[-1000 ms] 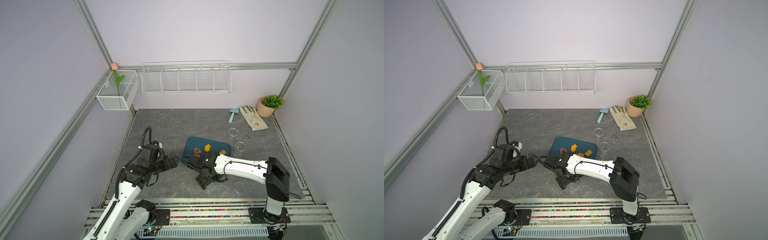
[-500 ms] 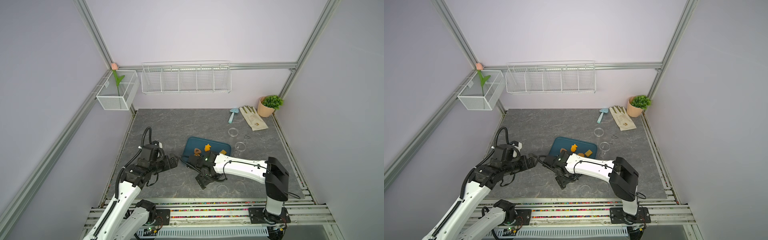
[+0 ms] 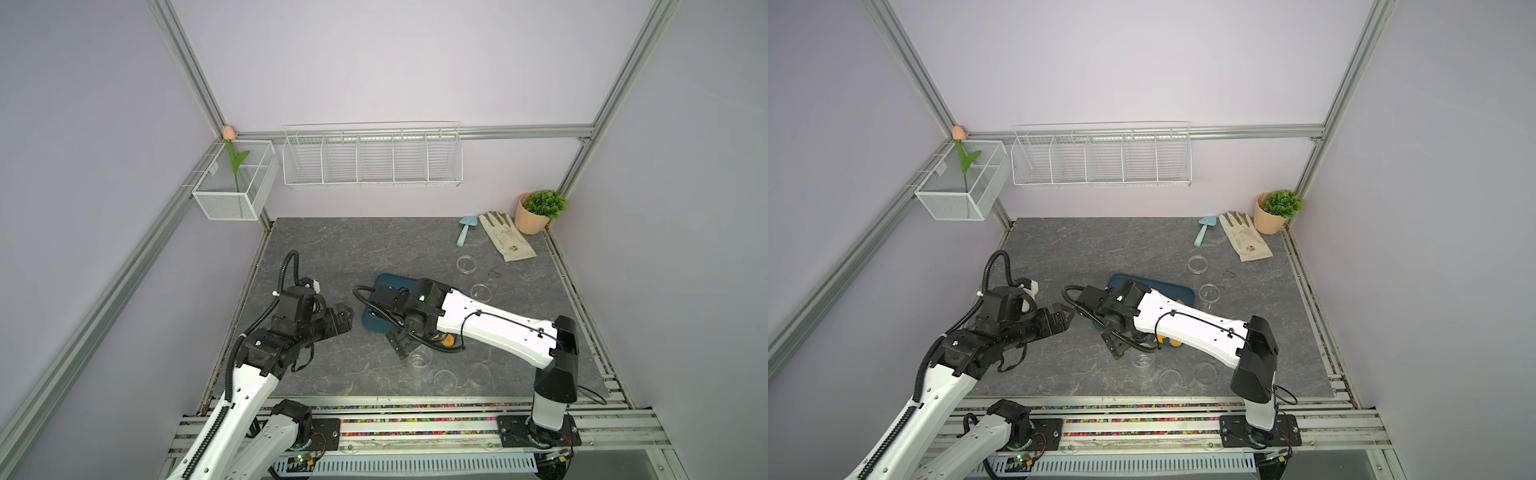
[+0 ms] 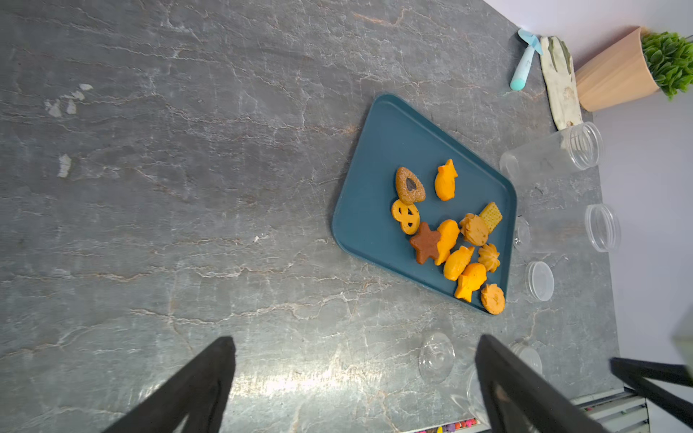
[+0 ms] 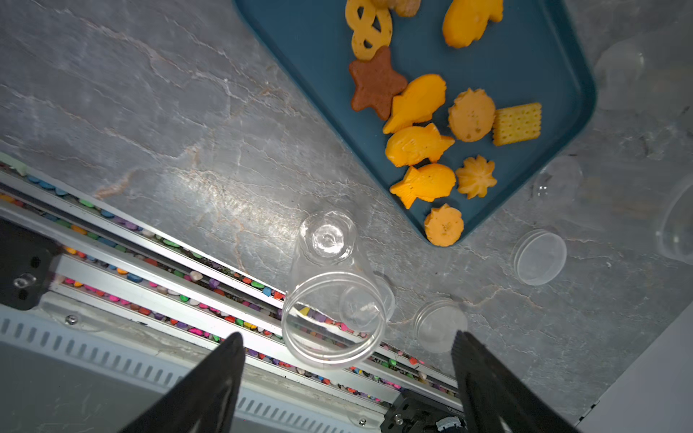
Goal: Pour the cookies out of the jar
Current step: Place the jar at the center of the board.
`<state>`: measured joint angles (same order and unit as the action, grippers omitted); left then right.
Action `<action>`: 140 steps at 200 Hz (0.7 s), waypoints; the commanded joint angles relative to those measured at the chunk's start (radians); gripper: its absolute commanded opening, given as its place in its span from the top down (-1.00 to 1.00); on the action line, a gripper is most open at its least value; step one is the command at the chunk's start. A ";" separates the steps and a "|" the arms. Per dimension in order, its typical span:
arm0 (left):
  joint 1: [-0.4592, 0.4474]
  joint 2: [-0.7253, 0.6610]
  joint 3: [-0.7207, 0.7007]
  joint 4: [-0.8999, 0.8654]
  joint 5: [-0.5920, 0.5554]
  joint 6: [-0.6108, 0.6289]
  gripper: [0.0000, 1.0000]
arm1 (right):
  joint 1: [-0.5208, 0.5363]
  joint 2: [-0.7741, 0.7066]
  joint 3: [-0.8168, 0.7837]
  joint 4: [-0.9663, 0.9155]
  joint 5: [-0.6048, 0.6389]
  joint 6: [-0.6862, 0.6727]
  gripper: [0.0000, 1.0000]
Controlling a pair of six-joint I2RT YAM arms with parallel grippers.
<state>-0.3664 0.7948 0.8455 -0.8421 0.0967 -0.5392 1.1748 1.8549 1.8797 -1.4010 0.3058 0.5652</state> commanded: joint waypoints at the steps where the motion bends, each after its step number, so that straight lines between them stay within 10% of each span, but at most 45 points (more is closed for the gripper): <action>1: 0.003 -0.019 0.042 -0.034 -0.044 0.021 -0.99 | -0.008 -0.060 0.082 -0.114 0.050 -0.017 -0.77; 62: 0.003 -0.035 0.077 -0.043 -0.070 0.013 -0.99 | -0.128 -0.232 0.197 -0.040 -0.077 -0.027 -0.77; 140: 0.003 -0.035 0.101 -0.050 -0.090 -0.017 -0.99 | -0.414 -0.599 -0.142 0.275 -0.363 -0.027 -0.77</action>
<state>-0.3664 0.7677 0.9119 -0.8650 0.0250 -0.5453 0.8280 1.3422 1.8526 -1.2655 0.0639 0.5343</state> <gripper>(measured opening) 0.996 0.883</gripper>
